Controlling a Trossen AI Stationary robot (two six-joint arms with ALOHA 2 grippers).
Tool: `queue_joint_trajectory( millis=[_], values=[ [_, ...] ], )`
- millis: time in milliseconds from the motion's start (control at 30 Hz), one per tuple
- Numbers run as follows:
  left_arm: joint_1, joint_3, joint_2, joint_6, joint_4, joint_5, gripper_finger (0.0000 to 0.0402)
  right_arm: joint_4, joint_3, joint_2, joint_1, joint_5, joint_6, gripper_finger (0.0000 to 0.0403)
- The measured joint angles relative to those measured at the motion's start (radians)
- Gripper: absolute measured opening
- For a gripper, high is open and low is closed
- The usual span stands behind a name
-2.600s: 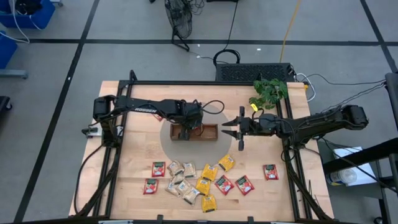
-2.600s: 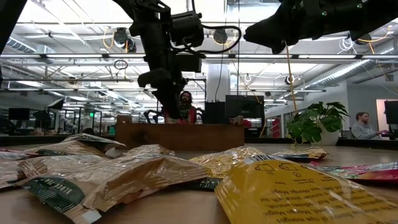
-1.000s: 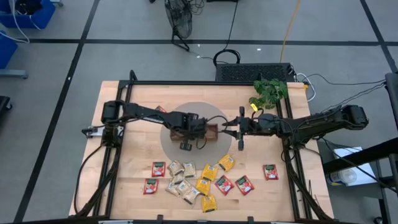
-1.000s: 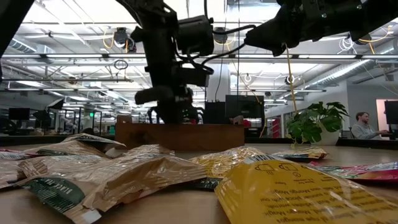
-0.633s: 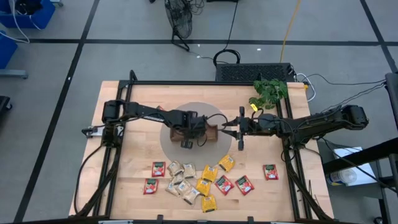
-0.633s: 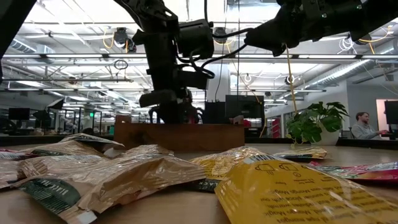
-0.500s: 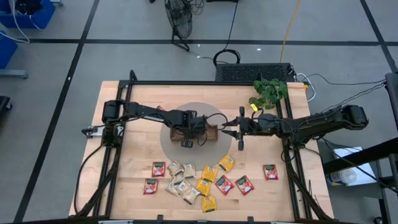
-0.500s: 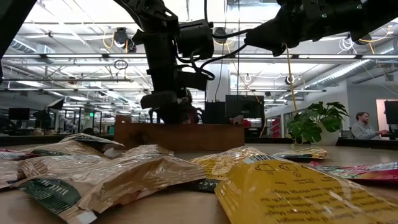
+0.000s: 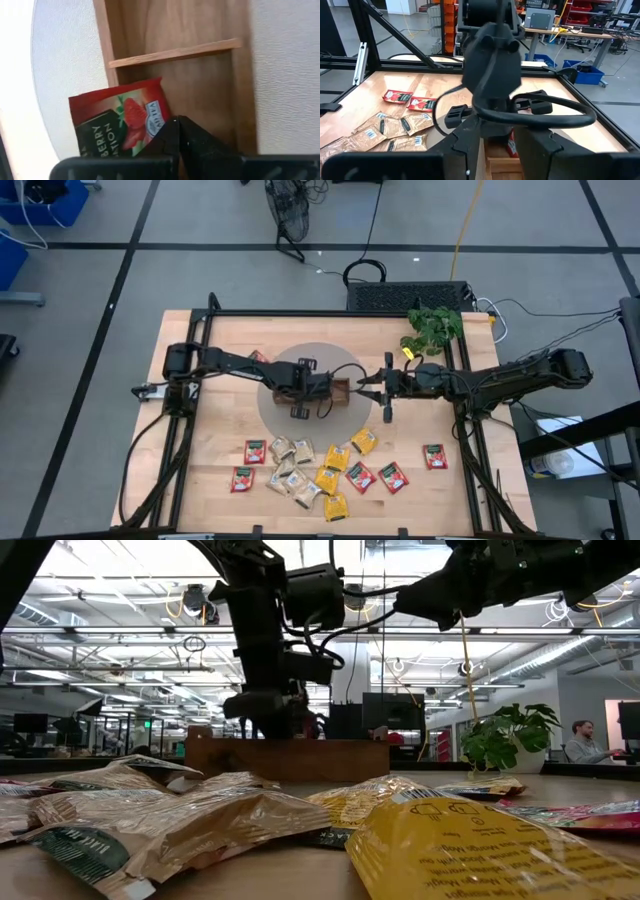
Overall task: Pick & Place Tea
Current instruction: Put the red tea bag into the wooden organizer
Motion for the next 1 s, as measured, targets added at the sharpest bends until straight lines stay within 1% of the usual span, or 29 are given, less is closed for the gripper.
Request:
queue_joint_trajectory(
  millis=[233, 333, 400, 467, 533, 600, 667, 767, 833, 900, 1000],
  values=[
    [-0.021, 0.045, -0.002, 0.002, -0.025, 0.000, 0.0056, 0.000, 0.000, -0.001, 0.003, -0.005, -0.001, 0.0105],
    [-0.031, 0.092, -0.002, -0.013, -0.084, 0.000, 0.0065, 0.002, 0.000, -0.016, 0.029, -0.074, -0.002, 0.0105],
    [-0.043, 0.139, -0.015, -0.057, -0.135, 0.001, 0.0066, 0.007, 0.000, -0.026, 0.061, -0.145, -0.003, 0.0105],
    [-0.061, 0.170, -0.048, -0.082, -0.130, 0.033, 0.0061, -0.009, 0.000, -0.037, 0.104, -0.195, -0.004, 0.0105],
    [-0.083, 0.171, -0.105, -0.069, -0.083, 0.071, 0.0051, -0.033, 0.000, -0.040, 0.159, -0.207, -0.004, 0.0105],
    [-0.103, 0.154, -0.179, -0.052, -0.010, 0.114, 0.0039, -0.094, 0.000, -0.041, 0.219, -0.203, 0.000, 0.0105],
    [-0.117, 0.118, -0.264, -0.053, 0.049, 0.160, 0.0027, -0.153, 0.000, -0.039, 0.283, -0.166, 0.015, 0.0105],
    [-0.137, 0.030, -0.411, -0.068, 0.150, 0.186, 0.0010, -0.260, -0.001, -0.037, 0.396, -0.028, 0.049, 0.0107],
    [-0.151, -0.045, -0.510, -0.081, 0.236, 0.186, 0.0004, -0.311, -0.001, -0.036, 0.474, 0.061, 0.081, 0.0115],
    [-0.161, -0.125, -0.603, -0.096, 0.331, 0.188, 0.0006, -0.339, -0.001, -0.036, 0.546, 0.112, 0.154, 0.0133],
    [-0.168, -0.240, -0.722, -0.110, 0.470, 0.192, 0.0023, -0.399, 0.009, -0.036, 0.634, 0.168, 0.294, 0.0171]
  ],
)
